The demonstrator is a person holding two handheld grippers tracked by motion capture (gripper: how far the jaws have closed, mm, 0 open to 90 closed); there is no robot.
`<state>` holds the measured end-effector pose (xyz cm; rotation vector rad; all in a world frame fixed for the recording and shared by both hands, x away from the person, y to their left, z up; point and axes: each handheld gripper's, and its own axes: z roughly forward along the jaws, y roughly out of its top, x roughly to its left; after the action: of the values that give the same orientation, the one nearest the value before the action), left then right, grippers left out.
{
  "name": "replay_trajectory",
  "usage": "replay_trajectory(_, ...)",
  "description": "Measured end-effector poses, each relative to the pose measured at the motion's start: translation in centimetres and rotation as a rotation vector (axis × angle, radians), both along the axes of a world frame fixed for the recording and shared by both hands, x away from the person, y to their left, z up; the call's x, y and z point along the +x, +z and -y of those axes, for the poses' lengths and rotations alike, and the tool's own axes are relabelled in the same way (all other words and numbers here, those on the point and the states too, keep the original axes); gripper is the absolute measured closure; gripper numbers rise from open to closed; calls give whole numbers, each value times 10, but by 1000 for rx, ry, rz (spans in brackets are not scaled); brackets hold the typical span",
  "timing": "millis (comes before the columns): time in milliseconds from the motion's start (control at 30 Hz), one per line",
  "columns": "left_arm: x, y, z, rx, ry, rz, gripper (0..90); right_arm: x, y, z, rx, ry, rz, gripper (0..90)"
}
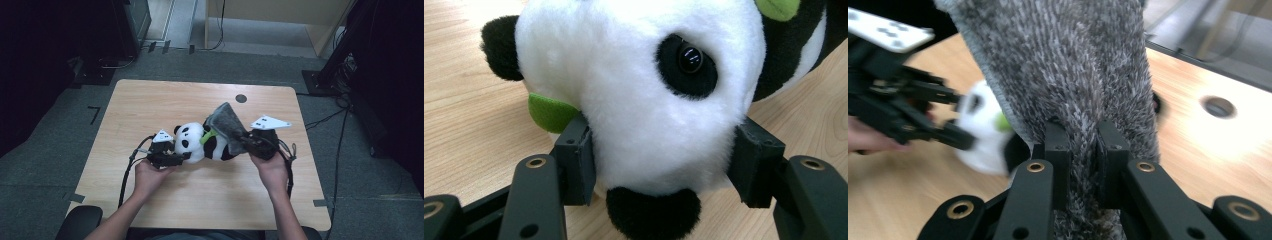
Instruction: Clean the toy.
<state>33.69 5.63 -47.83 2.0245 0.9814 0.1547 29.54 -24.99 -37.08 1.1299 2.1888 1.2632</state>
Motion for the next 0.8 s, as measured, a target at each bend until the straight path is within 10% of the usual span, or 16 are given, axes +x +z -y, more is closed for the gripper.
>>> replay_trajectory(367,3,0,-2,-24,6,-20,387,8,-57,-64,-13,127,-60,810)
replay_trajectory(800,6,-1,-4,-32,6,-42,395,0,-96,-97,-148,196,-76,812)
